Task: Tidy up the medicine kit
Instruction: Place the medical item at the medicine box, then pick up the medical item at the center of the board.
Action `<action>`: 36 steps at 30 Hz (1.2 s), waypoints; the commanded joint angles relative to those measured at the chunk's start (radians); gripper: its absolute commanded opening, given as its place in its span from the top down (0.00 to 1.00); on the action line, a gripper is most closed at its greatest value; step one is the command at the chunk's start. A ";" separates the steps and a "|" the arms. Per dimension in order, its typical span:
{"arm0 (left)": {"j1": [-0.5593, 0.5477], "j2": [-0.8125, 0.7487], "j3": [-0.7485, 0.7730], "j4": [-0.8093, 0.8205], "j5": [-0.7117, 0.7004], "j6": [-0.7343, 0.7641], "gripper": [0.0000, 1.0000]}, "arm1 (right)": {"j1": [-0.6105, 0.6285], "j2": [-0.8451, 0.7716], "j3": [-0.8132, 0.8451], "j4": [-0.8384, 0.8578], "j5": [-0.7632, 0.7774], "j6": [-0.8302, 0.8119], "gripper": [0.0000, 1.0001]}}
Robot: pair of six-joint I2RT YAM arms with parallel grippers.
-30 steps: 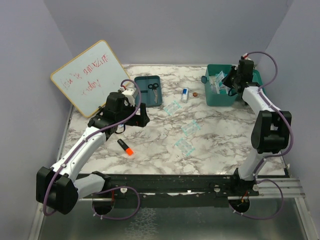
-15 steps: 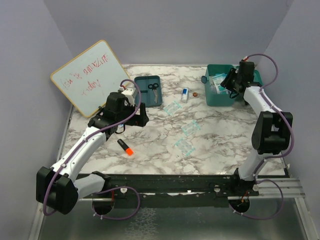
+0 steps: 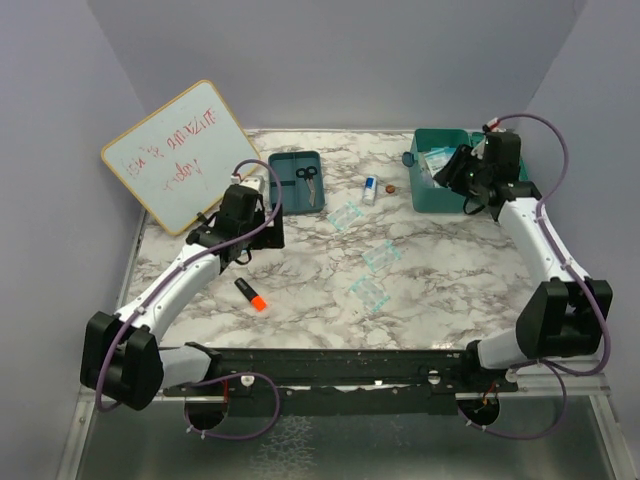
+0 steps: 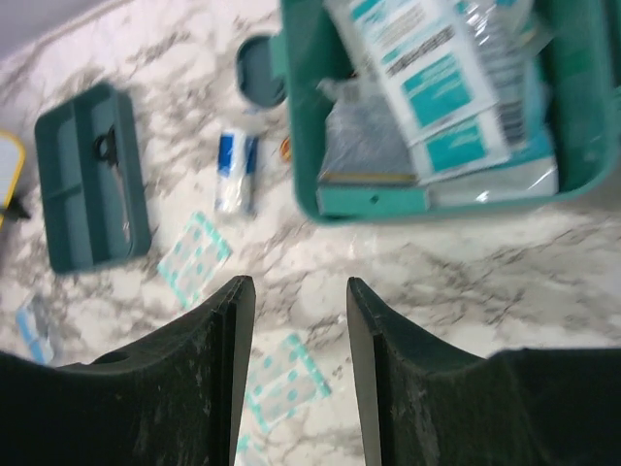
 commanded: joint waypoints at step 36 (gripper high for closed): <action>0.229 0.571 0.303 -0.159 -0.125 0.017 0.52 | 0.189 -0.210 -0.256 0.099 -0.169 0.012 0.52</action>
